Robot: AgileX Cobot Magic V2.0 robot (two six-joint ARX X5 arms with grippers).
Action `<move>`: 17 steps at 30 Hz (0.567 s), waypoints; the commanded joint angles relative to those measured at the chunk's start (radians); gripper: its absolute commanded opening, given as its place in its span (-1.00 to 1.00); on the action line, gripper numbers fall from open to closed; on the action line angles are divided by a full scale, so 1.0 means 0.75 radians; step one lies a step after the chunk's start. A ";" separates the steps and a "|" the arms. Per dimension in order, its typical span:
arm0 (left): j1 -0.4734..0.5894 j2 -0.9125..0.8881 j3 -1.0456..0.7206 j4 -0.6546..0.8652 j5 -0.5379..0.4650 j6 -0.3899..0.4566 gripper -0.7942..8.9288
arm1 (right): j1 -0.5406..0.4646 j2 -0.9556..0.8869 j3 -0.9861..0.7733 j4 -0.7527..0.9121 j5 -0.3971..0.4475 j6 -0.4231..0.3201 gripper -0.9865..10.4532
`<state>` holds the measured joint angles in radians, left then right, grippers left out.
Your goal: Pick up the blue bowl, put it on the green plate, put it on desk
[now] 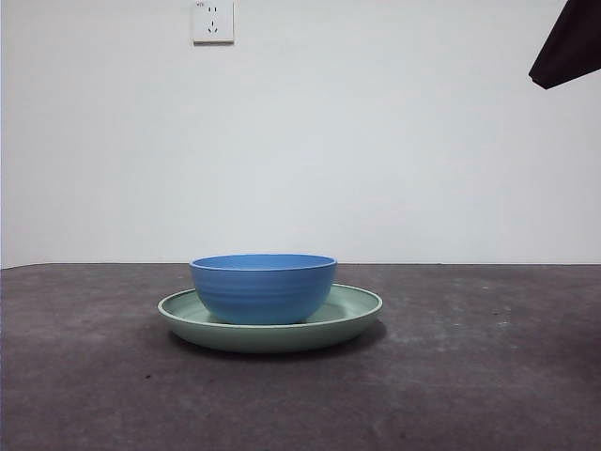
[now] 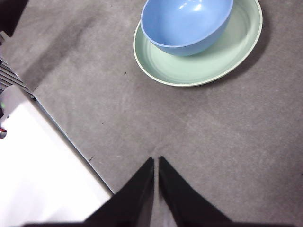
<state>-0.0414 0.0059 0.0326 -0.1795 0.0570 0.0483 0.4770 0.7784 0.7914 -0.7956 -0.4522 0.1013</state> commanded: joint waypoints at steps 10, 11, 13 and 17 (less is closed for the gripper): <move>0.004 -0.004 -0.027 -0.010 0.002 -0.013 -0.82 | 0.009 0.005 0.006 0.012 -0.004 -0.012 -0.81; 0.004 -0.004 -0.027 -0.010 0.003 -0.013 -0.82 | 0.009 0.005 0.006 0.012 -0.004 -0.011 -0.81; 0.004 -0.004 -0.027 -0.010 0.002 -0.013 -0.82 | 0.009 0.005 0.006 0.012 -0.004 -0.011 -0.81; 0.004 -0.004 -0.027 -0.010 0.002 -0.013 -0.82 | 0.009 0.005 0.006 0.012 -0.004 -0.011 -0.81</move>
<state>-0.0414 0.0051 0.0326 -0.1795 0.0570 0.0395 0.4770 0.7784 0.7914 -0.7956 -0.4519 0.1013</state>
